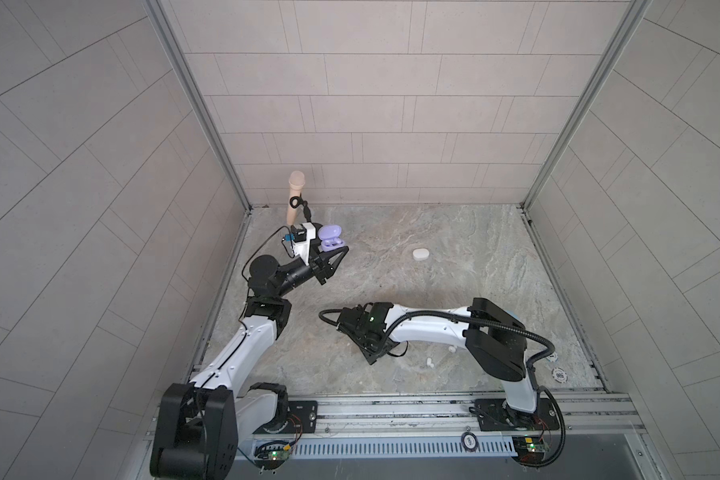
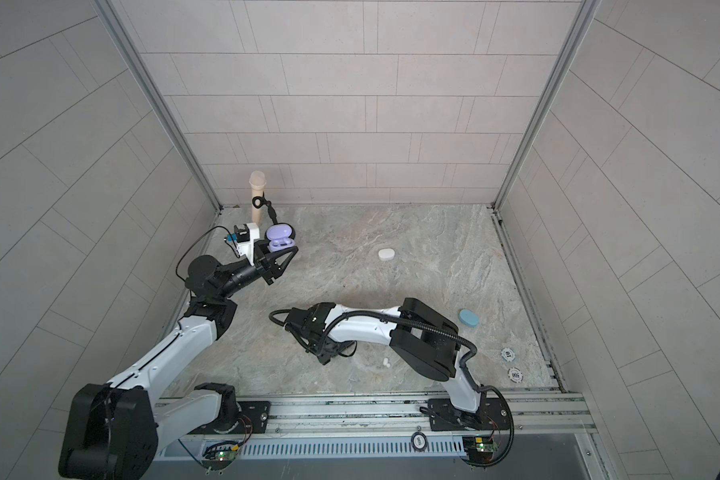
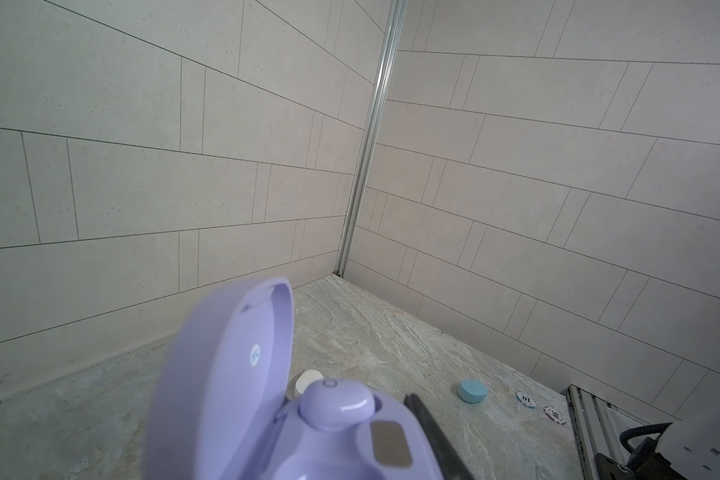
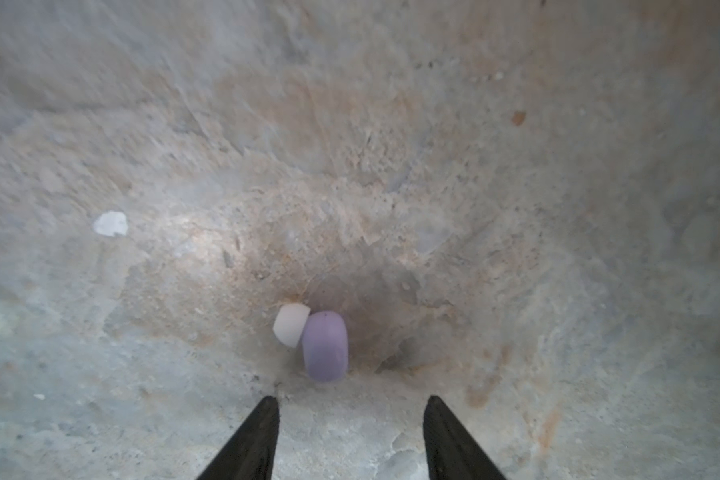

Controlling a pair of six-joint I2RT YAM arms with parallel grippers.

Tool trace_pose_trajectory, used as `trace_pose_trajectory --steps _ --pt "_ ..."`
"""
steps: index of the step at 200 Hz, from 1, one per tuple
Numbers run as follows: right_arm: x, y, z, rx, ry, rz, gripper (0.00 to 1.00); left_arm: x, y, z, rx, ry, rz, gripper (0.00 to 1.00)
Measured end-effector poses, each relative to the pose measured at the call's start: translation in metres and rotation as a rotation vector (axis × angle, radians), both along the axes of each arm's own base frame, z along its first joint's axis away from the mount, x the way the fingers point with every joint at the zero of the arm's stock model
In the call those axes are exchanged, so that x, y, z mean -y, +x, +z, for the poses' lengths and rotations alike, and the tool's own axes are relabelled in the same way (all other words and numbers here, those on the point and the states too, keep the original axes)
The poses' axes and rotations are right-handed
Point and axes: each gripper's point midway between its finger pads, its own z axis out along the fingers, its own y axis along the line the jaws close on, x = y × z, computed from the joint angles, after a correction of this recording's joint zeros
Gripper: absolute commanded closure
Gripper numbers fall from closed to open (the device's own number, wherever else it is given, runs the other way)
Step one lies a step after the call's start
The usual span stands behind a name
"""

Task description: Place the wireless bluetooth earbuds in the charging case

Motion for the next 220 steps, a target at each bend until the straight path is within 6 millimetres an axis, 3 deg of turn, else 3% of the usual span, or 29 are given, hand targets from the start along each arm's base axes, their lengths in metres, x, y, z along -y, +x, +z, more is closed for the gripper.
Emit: trace_pose_trajectory --steps 220 --pt "0.022 0.049 -0.002 0.031 -0.048 -0.036 0.42 0.000 0.000 0.000 0.000 0.000 0.000 1.00"
